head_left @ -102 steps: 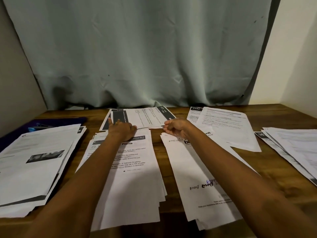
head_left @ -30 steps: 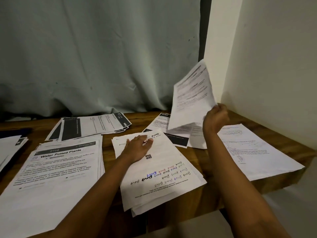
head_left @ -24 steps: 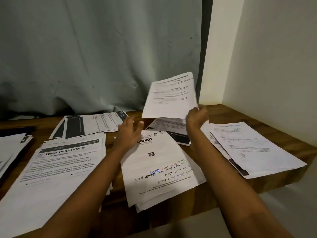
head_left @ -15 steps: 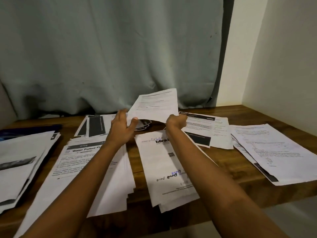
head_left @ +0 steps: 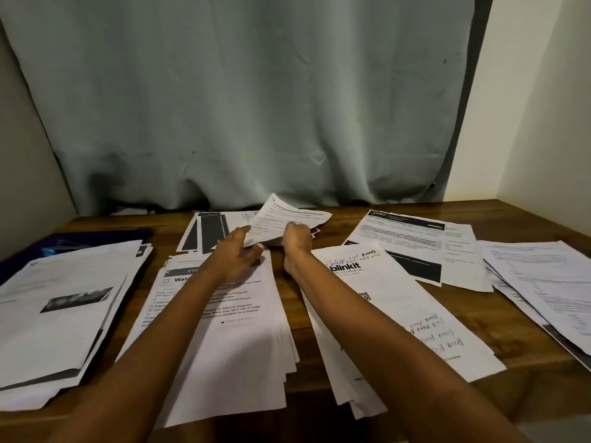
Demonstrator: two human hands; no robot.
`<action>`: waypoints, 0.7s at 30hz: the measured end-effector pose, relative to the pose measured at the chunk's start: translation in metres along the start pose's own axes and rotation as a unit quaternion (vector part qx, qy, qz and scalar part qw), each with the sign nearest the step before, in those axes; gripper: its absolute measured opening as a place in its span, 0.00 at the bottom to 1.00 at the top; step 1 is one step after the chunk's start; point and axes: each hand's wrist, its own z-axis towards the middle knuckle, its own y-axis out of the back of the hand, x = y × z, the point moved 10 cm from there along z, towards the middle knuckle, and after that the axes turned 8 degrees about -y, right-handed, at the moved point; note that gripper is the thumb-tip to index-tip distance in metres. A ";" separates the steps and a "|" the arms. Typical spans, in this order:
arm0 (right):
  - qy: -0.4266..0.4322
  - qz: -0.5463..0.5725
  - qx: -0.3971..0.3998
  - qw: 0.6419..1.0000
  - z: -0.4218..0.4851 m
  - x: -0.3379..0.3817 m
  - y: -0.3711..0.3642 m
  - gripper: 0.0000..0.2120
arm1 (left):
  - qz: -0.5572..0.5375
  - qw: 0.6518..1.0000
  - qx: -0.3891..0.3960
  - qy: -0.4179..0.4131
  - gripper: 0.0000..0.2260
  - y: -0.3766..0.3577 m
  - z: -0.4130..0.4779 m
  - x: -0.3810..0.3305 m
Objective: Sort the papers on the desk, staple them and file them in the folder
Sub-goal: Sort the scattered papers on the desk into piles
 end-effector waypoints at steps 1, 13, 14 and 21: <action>-0.010 0.002 0.040 0.999 -0.002 -0.002 -0.010 0.14 | 0.006 1.000 -0.016 -0.008 0.28 0.005 0.000 0.000; 0.007 -0.223 0.126 0.966 0.016 0.009 -0.003 0.22 | 0.039 0.996 -0.077 -0.014 0.24 0.022 0.011 0.014; 0.029 -0.233 0.100 0.967 0.023 0.016 0.006 0.18 | 0.063 0.996 -0.057 -0.030 0.24 0.015 0.013 0.008; 0.160 -0.410 -0.008 0.898 0.050 0.051 0.046 0.09 | 0.191 0.975 0.100 -0.055 0.27 -0.027 0.033 -0.005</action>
